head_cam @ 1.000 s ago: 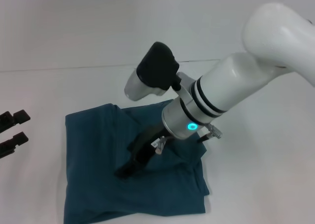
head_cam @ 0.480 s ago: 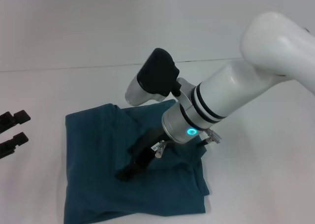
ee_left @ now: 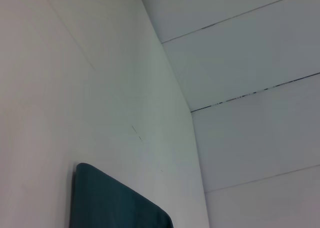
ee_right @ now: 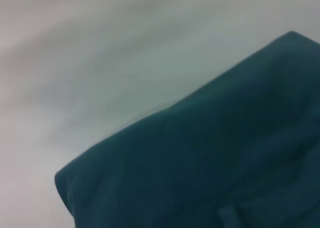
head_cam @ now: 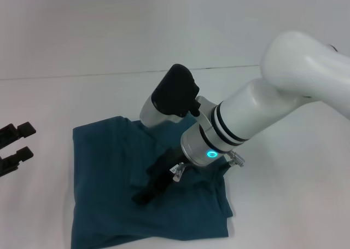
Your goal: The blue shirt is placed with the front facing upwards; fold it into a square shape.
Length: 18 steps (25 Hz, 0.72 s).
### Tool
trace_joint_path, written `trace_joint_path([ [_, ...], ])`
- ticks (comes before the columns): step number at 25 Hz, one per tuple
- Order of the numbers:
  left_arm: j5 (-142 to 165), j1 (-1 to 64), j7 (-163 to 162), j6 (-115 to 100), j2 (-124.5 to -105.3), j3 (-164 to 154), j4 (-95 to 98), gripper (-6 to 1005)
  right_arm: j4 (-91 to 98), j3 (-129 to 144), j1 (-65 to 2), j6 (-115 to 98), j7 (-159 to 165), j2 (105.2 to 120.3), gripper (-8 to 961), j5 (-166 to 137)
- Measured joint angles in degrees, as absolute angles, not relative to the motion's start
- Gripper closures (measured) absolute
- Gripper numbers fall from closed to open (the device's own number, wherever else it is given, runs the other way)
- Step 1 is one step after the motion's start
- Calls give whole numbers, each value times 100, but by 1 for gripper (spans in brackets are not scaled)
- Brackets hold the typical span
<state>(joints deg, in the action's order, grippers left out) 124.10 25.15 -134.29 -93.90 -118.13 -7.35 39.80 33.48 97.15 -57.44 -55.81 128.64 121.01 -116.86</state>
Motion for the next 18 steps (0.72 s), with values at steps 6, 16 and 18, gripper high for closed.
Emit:
trace_joint_path([
  [6, 12410, 2505, -13422, -9386, -11814, -728, 3980, 181, 3341, 9817, -5769, -5508, 13012, 12106, 133, -11680],
  [16, 12410, 2534, -13362, -9386, -11813, -719, 3853, 181, 3324, 9861, -5839, -5446, 13327, 12089, 273, -11856],
  [18, 12410, 2540, -13359, -9386, -11813, -719, 3848, 181, 3323, 9893, -5857, -5443, 13399, 12094, 337, -11966],
])
